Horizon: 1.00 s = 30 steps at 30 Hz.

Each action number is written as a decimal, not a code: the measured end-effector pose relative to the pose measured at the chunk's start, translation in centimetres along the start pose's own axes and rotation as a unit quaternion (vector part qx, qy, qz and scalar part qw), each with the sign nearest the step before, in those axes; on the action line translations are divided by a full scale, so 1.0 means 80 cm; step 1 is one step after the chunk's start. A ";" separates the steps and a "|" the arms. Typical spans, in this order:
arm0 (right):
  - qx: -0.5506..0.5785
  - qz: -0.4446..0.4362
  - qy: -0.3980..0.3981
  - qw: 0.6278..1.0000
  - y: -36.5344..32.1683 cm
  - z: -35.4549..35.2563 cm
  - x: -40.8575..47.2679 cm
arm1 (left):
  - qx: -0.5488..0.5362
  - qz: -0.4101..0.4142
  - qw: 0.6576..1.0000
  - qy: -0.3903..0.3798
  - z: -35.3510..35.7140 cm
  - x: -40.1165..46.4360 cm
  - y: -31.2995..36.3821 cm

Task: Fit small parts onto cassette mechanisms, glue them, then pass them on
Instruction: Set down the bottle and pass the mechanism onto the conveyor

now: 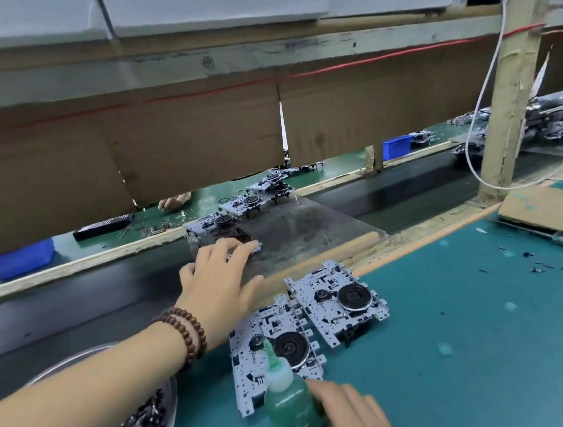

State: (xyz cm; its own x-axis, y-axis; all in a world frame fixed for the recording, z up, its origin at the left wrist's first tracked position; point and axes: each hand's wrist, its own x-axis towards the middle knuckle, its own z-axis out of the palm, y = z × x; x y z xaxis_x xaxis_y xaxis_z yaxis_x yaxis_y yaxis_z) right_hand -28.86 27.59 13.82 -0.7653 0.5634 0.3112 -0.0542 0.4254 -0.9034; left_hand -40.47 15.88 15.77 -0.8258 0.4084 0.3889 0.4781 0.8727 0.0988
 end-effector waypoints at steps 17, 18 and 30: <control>-0.133 -0.172 -0.121 0.969 0.032 -0.043 -0.054 | 0.015 0.074 0.951 -0.301 -0.004 -0.051 0.038; -0.113 -0.150 -0.127 0.974 0.038 -0.047 -0.055 | 0.011 0.069 0.950 -0.304 -0.003 -0.048 0.038; -0.075 -0.133 -0.106 0.982 0.061 -0.058 -0.036 | 0.029 0.031 0.959 -0.279 -0.002 -0.047 0.050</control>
State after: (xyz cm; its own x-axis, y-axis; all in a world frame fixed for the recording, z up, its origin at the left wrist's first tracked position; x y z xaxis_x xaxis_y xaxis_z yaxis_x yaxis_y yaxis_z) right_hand -23.91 31.33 9.93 -0.8545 0.2634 0.4477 -0.1878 0.6470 -0.7390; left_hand -35.38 17.80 14.88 -0.8353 0.5261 -0.1599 0.5278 0.8486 0.0347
